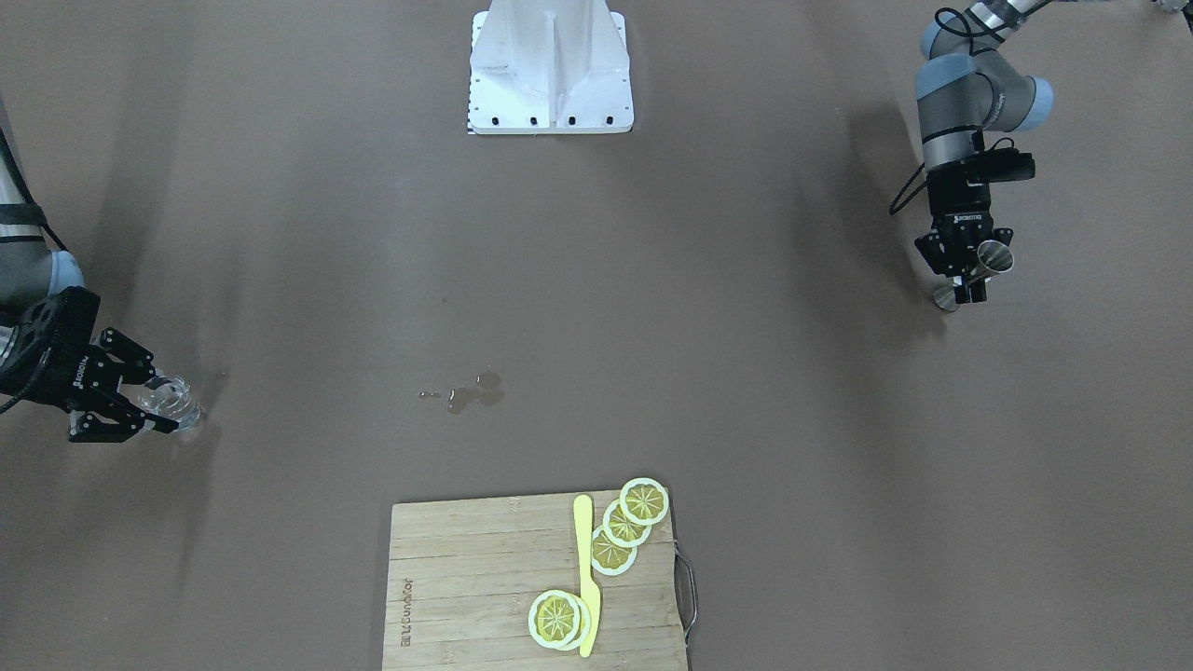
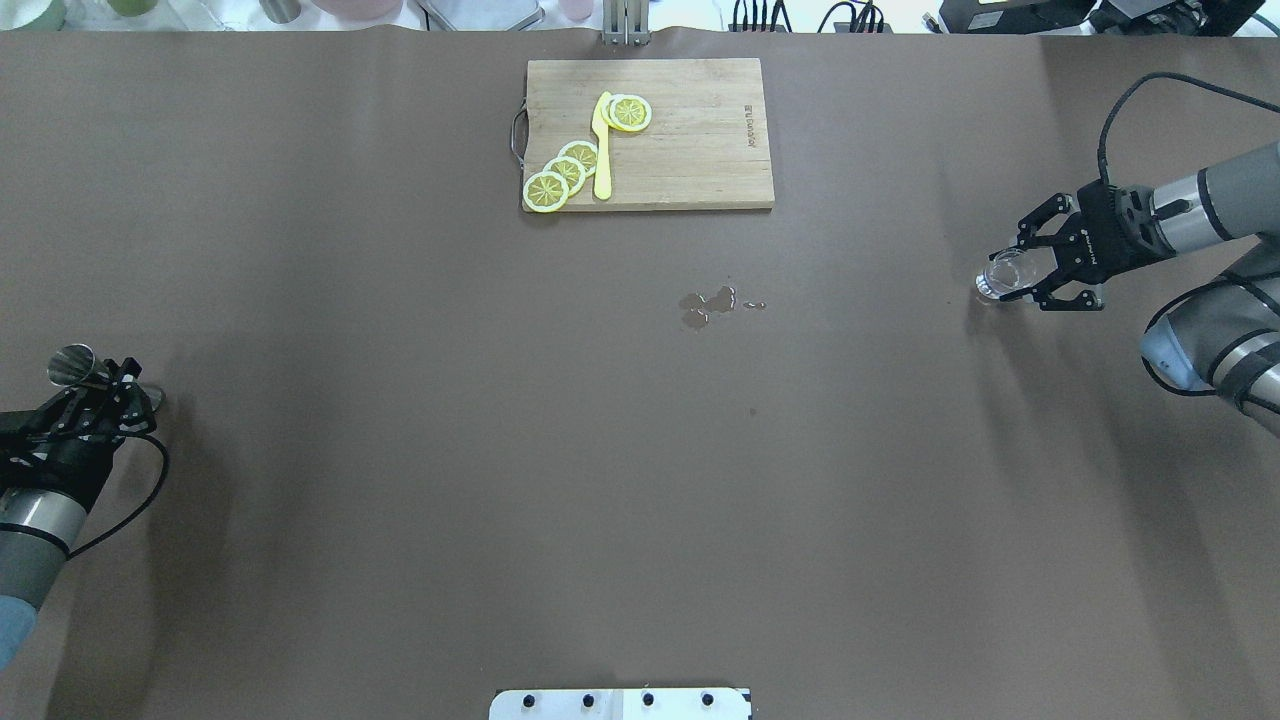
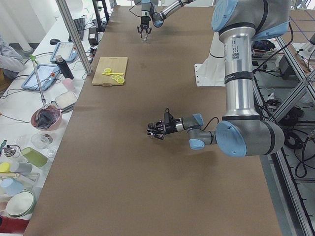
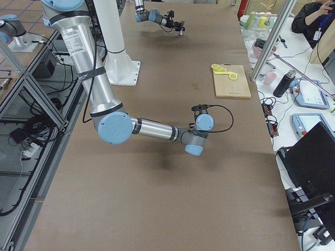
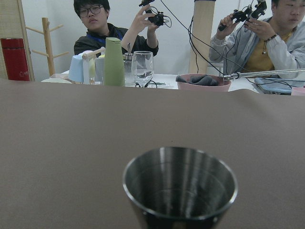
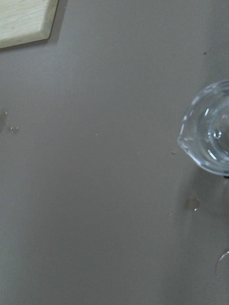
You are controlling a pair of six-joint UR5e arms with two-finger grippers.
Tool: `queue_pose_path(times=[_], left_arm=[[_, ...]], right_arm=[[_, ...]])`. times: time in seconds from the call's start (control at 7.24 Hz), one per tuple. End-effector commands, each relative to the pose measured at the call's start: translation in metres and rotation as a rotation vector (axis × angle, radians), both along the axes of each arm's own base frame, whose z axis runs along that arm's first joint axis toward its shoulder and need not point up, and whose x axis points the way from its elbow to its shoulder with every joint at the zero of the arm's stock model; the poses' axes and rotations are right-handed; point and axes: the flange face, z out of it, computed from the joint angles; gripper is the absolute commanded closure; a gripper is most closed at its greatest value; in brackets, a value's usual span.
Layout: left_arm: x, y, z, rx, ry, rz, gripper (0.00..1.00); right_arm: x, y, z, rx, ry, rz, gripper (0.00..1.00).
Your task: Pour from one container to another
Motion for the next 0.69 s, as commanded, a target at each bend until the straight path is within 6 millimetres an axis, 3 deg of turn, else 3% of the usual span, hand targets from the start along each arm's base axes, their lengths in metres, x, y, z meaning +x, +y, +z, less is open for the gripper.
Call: queue_pose_path(times=[0.0,0.14,0.28,0.55], left_arm=[[0.001,0.0,-0.001,-0.004,-0.013,0.001,0.6],[0.001,0.0,-0.003,-0.003,-0.011,0.002,0.17],[0.001,0.0,-0.003,-0.003,-0.011,0.0,0.02],[-0.018,0.003,-0.008,0.0,-0.009,-0.007,0.01]], right_arm=[[0.002,0.005,0.005,0.016,-0.01,0.0,1.0],[0.003,0.005,0.004,0.029,-0.016,0.001,1.0],[0.003,0.006,0.004,0.032,-0.019,-0.002,1.0],[0.004,0.008,0.003,0.043,-0.036,0.003,1.0]])
